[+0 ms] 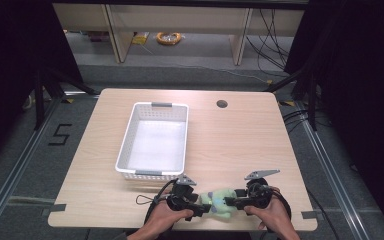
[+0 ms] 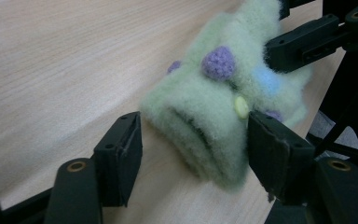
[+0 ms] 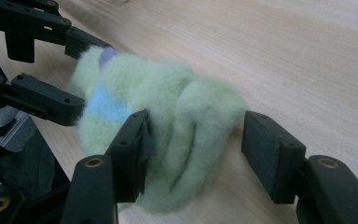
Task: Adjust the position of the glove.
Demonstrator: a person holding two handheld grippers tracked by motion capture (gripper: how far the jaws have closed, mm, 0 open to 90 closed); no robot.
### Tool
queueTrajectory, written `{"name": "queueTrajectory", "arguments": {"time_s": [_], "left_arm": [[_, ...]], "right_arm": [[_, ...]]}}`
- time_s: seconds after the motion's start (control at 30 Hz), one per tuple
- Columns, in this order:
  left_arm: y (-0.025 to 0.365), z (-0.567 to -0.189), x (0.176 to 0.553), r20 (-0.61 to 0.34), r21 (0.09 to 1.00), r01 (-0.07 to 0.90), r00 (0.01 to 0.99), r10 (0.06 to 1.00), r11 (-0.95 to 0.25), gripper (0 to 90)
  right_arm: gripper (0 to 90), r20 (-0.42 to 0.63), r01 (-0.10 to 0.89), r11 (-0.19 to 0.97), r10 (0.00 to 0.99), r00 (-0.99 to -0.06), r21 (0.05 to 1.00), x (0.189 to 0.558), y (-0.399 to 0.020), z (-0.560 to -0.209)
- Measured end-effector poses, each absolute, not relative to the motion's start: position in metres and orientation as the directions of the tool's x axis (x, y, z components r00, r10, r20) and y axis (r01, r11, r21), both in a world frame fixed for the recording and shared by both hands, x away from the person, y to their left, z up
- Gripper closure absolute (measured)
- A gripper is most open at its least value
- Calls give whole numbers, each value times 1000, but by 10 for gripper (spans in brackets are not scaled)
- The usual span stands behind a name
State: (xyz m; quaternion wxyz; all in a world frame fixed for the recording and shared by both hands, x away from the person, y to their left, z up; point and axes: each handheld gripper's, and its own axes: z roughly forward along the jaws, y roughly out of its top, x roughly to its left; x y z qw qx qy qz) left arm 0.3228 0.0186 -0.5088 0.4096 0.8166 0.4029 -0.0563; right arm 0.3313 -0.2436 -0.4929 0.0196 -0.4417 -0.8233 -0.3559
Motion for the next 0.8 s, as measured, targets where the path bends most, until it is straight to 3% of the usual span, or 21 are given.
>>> {"name": "queueTrajectory", "arguments": {"time_s": [0.27,0.8], "left_arm": [[13,-510,321,-435,620,709,666,606,-336,447],[13,-514,318,-453,643,706,664,595,-297,637]], "right_arm": [[465,420,763,338,678,-603,551,332,-245,-501],[513,448,767,336,656,-607,546,332,-246,-503]]}}
